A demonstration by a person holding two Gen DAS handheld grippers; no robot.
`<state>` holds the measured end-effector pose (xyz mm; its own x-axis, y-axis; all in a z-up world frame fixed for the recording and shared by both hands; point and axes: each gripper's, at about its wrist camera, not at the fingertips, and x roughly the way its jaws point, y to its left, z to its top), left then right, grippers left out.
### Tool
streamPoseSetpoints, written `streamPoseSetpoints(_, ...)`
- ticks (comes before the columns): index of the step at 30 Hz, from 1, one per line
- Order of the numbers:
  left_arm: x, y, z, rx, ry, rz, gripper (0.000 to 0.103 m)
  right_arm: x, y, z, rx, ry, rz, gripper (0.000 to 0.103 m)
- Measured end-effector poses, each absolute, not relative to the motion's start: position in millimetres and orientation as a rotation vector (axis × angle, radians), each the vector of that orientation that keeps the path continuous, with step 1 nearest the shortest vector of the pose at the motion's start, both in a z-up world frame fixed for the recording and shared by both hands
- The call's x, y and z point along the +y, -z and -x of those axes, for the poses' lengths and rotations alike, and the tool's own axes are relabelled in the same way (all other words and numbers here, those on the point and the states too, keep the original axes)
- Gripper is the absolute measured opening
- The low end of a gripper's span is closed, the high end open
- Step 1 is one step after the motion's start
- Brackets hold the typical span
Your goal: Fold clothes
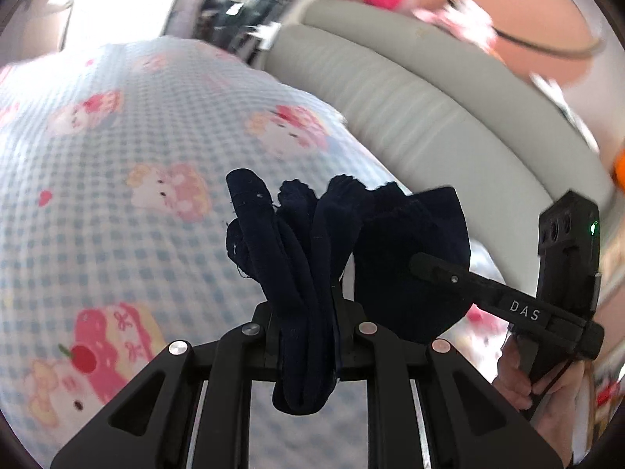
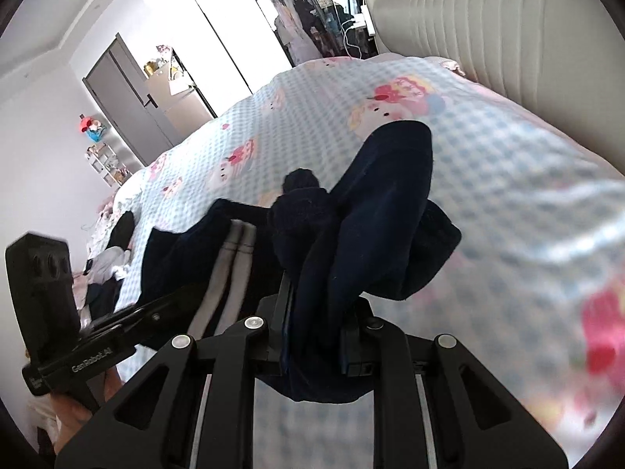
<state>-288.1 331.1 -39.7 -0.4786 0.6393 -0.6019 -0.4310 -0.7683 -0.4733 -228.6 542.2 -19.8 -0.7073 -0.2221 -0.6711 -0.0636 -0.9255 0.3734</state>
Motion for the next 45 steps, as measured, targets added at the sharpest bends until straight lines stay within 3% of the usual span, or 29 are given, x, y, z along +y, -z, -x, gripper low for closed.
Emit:
streamPoseSetpoints(4,326.7,106.6,318.6,-0.450,-2.244,1.198,0.017,545.4,77.4,275.1,-0.509,2.740,-1.313,0.023)
streamPoseSetpoints(7,332.1,163.3,328.8,-0.383,-2.221,1.396,0.017,545.6,148.7,300.6,-0.459,2.641,-1.600,0.024)
streamPoseSetpoints(8,331.6,175.8,330.0,-0.349,-2.212,1.451,0.020,542.8,150.6,299.3,-0.416,2.654,-1.597,0.024)
streamPoseSetpoints(9,329.6,186.4,330.7,-0.312,-2.195,1.500,0.029,540.0,152.5,298.0,-0.372,2.667,-1.593,0.024)
streamPoseSetpoints(10,326.1,192.2,330.1,-0.297,-2.176,1.525,0.030,537.3,154.1,296.7,-0.330,2.680,-1.588,0.026)
streamPoseSetpoints(14,305.1,162.6,315.4,-0.302,-2.248,1.404,0.042,539.4,128.7,287.3,-0.289,2.731,-1.502,0.032)
streamPoseSetpoints(20,324.8,107.3,294.7,-0.155,-2.411,1.094,0.042,539.8,80.1,255.1,-0.313,2.984,-1.248,0.032)
streamPoseSetpoints(23,347.4,118.5,305.4,-0.098,-2.370,1.145,0.042,531.7,75.9,255.0,-0.299,2.980,-1.194,0.032)
streamPoseSetpoints(28,364.7,163.3,321.7,-0.072,-2.316,1.343,0.042,514.8,118.6,284.5,-0.214,2.828,-1.378,0.032)
streamPoseSetpoints(30,355.1,180.1,324.0,-0.113,-2.302,1.415,0.035,518.5,143.6,287.6,-0.135,2.829,-1.471,0.032)
streamPoseSetpoints(37,357.9,189.9,321.3,-0.080,-2.284,1.436,0.035,522.5,161.0,291.1,-0.141,2.819,-1.493,0.033)
streamPoseSetpoints(42,360.4,177.4,324.6,-0.086,-2.276,1.477,0.037,525.9,158.8,290.6,-0.189,2.813,-1.487,0.033)
streamPoseSetpoints(45,354.2,146.6,331.5,-0.137,-2.271,1.434,0.048,519.6,139.8,281.4,-0.192,2.858,-1.473,0.038)
